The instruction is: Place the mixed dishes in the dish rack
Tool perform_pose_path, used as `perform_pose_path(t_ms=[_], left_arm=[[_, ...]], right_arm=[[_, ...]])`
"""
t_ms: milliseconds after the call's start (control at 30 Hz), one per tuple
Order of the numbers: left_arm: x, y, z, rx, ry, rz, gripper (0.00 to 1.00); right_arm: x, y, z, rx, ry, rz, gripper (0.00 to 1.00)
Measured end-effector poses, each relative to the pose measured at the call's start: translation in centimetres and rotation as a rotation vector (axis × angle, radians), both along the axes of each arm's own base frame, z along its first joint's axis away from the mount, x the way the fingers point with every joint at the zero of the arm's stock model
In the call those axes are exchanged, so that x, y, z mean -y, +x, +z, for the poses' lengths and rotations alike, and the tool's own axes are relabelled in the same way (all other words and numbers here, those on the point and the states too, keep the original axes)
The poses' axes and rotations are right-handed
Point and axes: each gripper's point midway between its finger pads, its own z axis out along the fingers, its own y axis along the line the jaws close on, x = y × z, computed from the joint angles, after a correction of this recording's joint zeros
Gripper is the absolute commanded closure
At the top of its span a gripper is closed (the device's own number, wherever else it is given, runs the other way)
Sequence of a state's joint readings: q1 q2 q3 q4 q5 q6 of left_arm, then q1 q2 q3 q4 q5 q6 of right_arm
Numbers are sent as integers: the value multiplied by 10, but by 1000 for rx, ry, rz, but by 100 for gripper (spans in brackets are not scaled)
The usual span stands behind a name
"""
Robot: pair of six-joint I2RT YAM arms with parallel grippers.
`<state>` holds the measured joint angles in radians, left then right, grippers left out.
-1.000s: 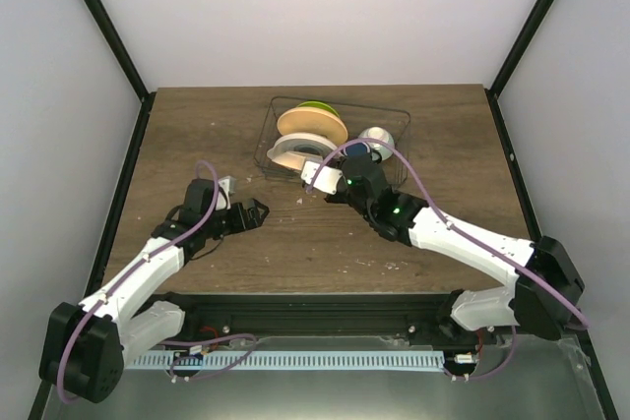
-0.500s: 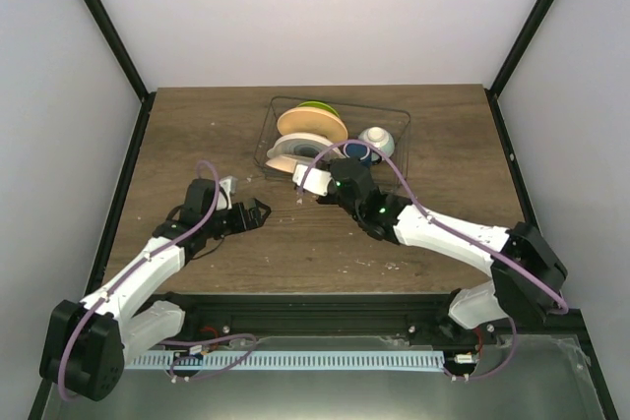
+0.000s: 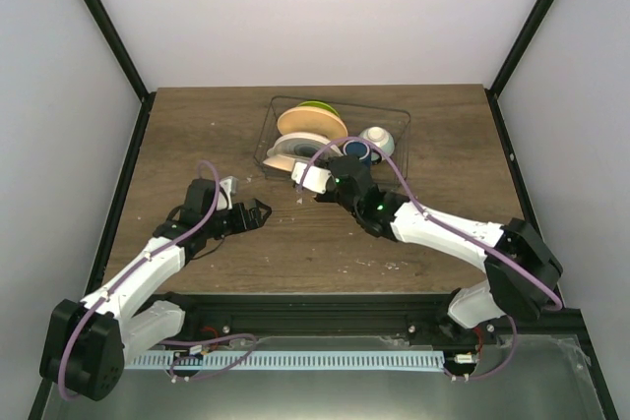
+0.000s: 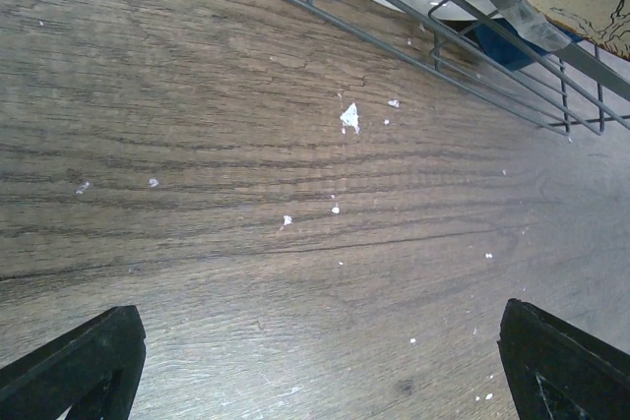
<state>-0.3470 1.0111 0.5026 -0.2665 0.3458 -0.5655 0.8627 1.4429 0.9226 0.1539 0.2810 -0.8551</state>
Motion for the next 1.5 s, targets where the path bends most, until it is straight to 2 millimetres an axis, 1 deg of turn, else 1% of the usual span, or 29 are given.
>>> perform_pose_path(t_ms=[233, 500, 800, 900, 1167, 1367, 1500], left_arm=[[0, 0, 0, 1, -2, -2, 1], [2, -2, -2, -6, -10, -10, 1], [3, -2, -3, -8, -12, -13, 1], [3, -3, -4, -11, -13, -15, 1], [3, -3, -3, -6, -16, -16, 1], [3, -3, -3, -5, -18, -18, 1], [4, -2, -2, -1, -19, -18, 1]], right_arm=[[1, 2, 2, 0, -4, 9, 99], [3, -1, 2, -1, -57, 50, 99], [2, -2, 3, 22, -93, 88, 99], [1, -2, 6, 40, -97, 98, 99], [8, 8, 22, 110, -98, 77, 99], [14, 14, 23, 115, -98, 61, 99], [13, 13, 22, 109, -92, 69, 99]])
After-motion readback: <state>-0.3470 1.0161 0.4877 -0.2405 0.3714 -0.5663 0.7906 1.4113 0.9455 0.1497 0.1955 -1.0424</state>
